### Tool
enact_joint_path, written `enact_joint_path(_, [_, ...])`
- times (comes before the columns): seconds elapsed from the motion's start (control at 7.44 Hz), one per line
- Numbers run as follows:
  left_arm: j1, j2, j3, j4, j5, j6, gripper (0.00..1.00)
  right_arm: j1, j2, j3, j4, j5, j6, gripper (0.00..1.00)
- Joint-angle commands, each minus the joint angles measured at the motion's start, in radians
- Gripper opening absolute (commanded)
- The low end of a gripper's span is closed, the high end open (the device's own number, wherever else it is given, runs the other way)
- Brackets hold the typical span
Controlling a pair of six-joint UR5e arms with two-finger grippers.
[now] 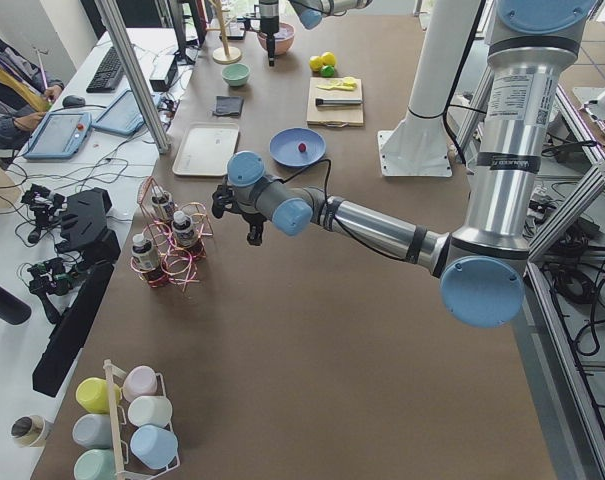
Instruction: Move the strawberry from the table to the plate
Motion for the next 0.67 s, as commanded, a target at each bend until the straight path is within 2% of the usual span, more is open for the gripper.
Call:
enact_joint_path(0.0, [-0.169,0.004,-0.006,0.255,0.001,0.366,0.82,0.213,-0.136,-0.038,-0.1,0.038,-0.456,1.0])
enact_joint_path(0.13, [-0.223,0.005,-0.003,0.337,0.004,0.486,0.97,0.308,-0.135,-0.087,-0.203,0.036,-0.675,1.0])
enact_joint_path(0.27, [-0.279,0.007,0.003,0.4,0.006,0.578,0.97,0.406,-0.138,-0.16,-0.24,0.036,-0.857,1.0])
enact_joint_path(0.54, [-0.344,0.05,0.016,0.431,0.012,0.694,0.97,0.516,-0.158,-0.256,-0.247,0.021,-1.016,1.0])
